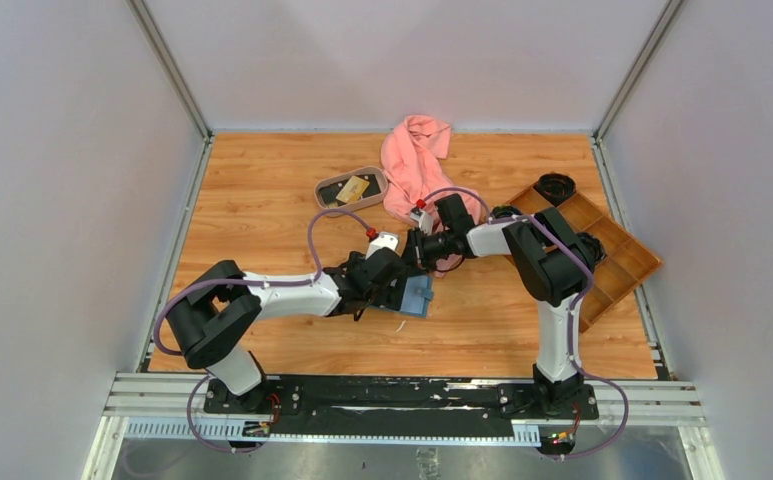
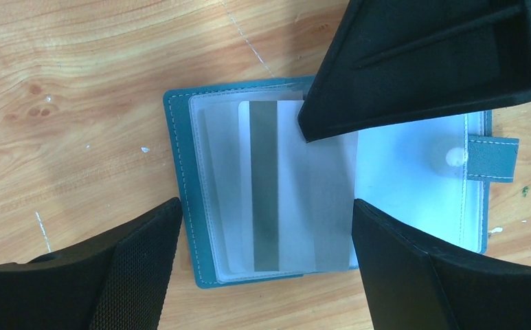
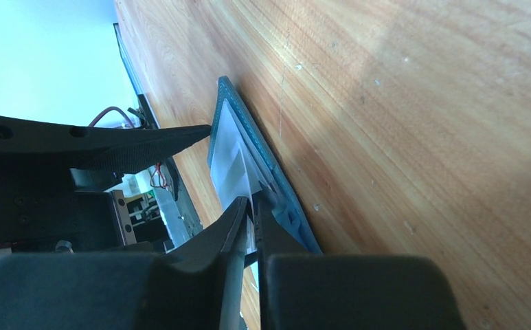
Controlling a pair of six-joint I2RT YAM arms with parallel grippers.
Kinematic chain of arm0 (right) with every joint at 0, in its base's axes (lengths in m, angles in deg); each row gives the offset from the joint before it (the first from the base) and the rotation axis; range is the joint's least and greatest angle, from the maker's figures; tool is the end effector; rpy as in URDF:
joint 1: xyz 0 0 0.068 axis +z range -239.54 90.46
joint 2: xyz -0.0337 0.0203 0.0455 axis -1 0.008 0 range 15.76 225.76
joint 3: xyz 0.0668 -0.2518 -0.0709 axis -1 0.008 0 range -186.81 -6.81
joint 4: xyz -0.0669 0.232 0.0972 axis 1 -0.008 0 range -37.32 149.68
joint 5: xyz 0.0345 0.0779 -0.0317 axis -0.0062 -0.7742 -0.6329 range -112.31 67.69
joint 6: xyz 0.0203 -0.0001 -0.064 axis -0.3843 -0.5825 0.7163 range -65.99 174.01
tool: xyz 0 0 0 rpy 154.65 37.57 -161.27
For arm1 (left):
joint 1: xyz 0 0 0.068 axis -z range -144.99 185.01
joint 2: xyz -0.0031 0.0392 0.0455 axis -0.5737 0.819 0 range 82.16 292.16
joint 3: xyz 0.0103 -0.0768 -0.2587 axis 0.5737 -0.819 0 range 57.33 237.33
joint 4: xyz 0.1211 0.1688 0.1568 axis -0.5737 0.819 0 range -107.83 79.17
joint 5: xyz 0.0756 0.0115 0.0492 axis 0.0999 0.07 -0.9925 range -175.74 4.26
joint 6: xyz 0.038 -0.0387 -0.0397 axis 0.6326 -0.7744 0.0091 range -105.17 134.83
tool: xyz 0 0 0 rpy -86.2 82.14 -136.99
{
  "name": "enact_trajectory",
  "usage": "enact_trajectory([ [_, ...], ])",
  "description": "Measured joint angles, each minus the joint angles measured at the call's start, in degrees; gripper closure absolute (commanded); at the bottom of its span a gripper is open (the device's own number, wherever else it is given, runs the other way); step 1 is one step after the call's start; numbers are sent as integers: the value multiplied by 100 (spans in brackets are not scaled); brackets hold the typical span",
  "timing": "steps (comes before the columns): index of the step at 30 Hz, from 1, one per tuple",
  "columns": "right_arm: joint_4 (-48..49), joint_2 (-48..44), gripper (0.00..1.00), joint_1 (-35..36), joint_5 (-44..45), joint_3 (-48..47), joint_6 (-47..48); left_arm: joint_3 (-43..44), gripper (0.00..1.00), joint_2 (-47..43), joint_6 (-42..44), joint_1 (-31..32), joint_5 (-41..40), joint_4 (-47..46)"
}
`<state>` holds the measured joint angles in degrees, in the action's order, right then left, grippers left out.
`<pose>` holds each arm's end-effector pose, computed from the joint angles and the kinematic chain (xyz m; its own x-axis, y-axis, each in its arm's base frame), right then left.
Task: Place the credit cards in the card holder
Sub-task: Insert the credit card into the card holder.
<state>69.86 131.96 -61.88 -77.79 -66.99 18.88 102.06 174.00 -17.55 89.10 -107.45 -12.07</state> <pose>0.3285 0.2220 0.1043 -0.9636 -0.1369 -0.2295 -0.2652 0.3843 0.8843 0.1996 -0.2419 0.1380 -0.7277 0.1566 -0.6678 0.2744 0.9587 -0.0742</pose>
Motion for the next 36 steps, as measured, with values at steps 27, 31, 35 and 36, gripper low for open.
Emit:
enact_trajectory([
  [27, -1322, -481, 59, -44, 363, -444, 1255, -39, 38, 37, -348, -63, -251, -114],
  [31, -1657, -737, 59, -66, 420, -579, 1731, -39, 38, 37, -389, -74, -240, -162],
  [35, -1978, -1023, 58, -116, 393, -614, 2341, -39, 36, 37, -413, -76, -188, -229],
  [36, -2057, -1082, 58, -140, 356, -614, 2490, -39, 35, 37, -420, -76, -181, -245],
])
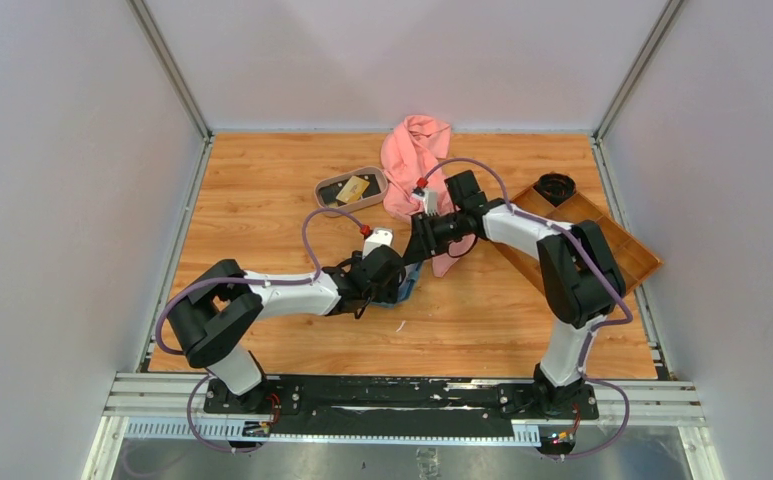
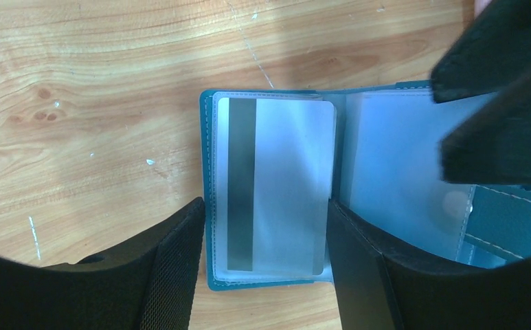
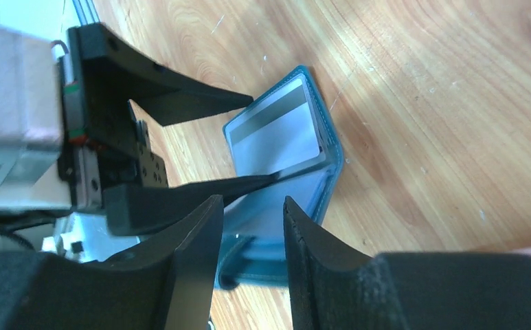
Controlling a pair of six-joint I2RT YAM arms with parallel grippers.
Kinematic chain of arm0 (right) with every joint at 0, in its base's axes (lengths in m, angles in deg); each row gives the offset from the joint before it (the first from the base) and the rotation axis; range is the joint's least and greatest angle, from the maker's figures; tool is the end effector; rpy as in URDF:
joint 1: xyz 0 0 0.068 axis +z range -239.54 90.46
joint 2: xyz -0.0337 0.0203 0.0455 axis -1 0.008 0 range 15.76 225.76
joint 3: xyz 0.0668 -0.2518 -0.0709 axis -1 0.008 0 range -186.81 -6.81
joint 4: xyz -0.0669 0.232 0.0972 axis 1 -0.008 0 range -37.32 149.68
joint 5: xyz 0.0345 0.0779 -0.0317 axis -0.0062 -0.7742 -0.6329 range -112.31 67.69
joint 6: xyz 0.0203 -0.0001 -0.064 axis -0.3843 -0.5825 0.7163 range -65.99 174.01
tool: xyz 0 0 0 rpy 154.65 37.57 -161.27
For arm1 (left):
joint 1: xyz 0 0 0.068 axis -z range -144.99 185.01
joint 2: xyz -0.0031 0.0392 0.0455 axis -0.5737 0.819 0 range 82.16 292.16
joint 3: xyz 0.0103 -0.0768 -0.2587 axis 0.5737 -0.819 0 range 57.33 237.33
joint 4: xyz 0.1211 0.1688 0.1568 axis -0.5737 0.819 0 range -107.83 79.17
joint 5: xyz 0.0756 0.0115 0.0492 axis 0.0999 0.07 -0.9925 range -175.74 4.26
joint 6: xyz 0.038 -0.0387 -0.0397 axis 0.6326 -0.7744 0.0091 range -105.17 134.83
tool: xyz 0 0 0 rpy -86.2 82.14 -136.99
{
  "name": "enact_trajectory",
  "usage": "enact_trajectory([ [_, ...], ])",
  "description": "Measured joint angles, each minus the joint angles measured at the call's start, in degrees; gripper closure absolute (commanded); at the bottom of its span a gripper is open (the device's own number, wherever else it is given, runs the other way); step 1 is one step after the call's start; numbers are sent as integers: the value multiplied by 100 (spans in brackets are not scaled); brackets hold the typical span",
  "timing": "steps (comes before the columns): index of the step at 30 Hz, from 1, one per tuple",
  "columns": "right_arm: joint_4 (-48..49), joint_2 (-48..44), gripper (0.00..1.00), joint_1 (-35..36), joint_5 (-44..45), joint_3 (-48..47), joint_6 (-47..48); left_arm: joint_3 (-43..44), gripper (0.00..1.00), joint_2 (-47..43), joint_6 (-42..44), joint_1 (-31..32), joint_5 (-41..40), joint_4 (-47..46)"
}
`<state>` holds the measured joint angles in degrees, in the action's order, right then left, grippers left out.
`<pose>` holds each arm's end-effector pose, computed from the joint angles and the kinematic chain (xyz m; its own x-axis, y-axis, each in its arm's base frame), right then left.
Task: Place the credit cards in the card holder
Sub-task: Insert the credit card into the card holder.
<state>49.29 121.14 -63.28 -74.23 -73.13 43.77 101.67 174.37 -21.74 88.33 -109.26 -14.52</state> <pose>0.3275 0.2086 0.1769 -0.8007 -0.2727 -0.5333 -0.5989 0.3814 0.7042 0.2054 -0.2401 0.1379 -0.7228 0.0559 -0.6888 0.1932 0.9733 -0.1238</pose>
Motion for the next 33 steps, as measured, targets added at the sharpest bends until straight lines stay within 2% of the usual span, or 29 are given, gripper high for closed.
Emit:
enact_trajectory([
  [10, -448, -623, 59, -472, -678, 103, 1342, -96, 25, -35, 11, -4, 166, -162],
  [16, -461, -450, 69, -461, -1217, 144, 1460, -122, 24, -76, 17, -4, 286, -199],
  [19, -463, -114, 79, -448, -1309, 146, 1460, -168, 24, -138, 17, -4, 339, -201],
  [23, -634, 457, 83, -413, -1261, 146, 1543, -299, 22, -350, 20, -7, 387, -197],
  [28, -1054, 861, 85, -372, -898, 122, 1766, -476, 14, -776, 122, -31, 391, -197],
  [33, -1493, 879, 83, -372, -678, -120, 2140, -557, 0, -1329, 444, -74, 348, -133],
])
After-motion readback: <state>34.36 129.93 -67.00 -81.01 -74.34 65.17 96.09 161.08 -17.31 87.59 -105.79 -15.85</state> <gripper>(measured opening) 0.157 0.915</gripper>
